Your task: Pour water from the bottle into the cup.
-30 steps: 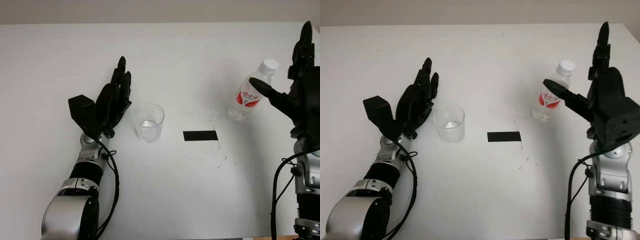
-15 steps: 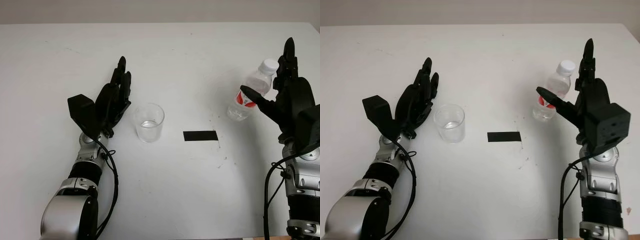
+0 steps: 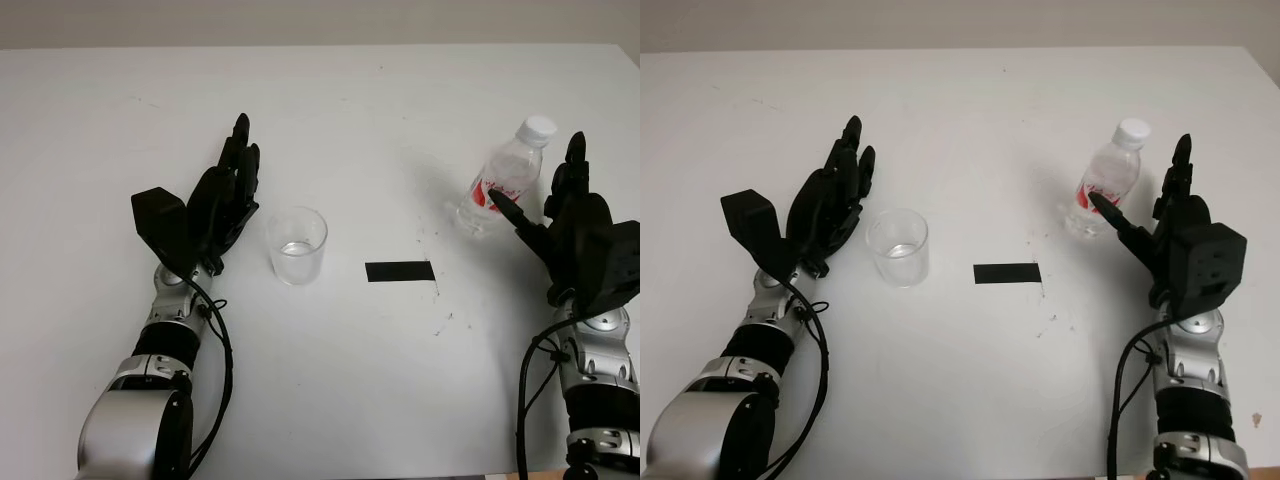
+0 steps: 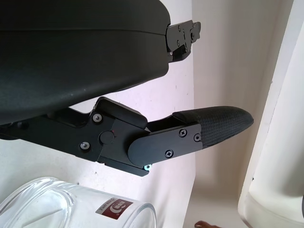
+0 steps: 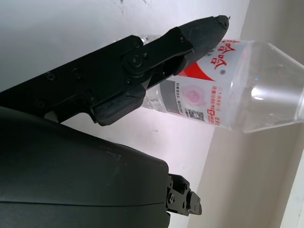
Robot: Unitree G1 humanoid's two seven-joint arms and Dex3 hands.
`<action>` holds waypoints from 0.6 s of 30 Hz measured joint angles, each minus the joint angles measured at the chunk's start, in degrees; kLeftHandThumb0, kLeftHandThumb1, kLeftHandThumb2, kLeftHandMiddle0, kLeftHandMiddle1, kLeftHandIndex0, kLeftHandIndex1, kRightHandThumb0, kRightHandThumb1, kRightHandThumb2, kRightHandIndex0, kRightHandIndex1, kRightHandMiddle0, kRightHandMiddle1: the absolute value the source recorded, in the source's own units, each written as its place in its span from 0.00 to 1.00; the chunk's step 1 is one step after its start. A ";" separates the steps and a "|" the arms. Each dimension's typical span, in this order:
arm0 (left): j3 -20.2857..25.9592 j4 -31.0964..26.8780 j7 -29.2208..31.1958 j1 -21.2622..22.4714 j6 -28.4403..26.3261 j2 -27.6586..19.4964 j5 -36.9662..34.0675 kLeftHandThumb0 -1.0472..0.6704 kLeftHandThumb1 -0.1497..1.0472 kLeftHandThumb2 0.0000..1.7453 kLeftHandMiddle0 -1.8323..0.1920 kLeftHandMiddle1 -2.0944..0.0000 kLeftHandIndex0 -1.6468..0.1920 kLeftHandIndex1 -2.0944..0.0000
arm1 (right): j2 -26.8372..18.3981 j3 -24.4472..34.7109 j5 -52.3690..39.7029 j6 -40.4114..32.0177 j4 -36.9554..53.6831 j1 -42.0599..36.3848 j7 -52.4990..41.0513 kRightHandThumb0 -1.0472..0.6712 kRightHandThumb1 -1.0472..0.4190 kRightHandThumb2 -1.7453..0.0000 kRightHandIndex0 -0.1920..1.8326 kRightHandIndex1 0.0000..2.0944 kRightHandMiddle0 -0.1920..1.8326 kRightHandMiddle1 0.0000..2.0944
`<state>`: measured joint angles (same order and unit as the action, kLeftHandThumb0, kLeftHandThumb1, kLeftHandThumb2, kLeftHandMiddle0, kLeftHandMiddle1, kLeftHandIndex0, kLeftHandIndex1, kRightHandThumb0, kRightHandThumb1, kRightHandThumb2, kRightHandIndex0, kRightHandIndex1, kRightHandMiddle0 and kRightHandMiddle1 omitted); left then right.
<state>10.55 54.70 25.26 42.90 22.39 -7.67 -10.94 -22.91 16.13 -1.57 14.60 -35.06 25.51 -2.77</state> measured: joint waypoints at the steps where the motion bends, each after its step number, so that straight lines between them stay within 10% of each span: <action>1: 0.00 -0.01 0.00 0.00 0.00 -0.03 0.00 0.11 1.00 0.38 1.00 1.00 1.00 1.00 | -0.05 -0.27 0.21 0.24 -0.91 0.51 -0.01 0.12 0.10 0.97 0.00 0.00 0.00 0.00; 18: -0.08 -1.43 -0.62 -0.72 -0.24 0.10 0.02 0.11 1.00 0.38 1.00 1.00 1.00 1.00 | -0.21 -5.02 3.31 -2.11 -2.12 5.65 -1.21 0.11 0.11 0.97 0.00 0.00 0.00 0.00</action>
<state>10.48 53.27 24.64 42.18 22.15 -7.57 -10.92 -23.12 11.10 1.74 12.49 -37.18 31.16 -3.98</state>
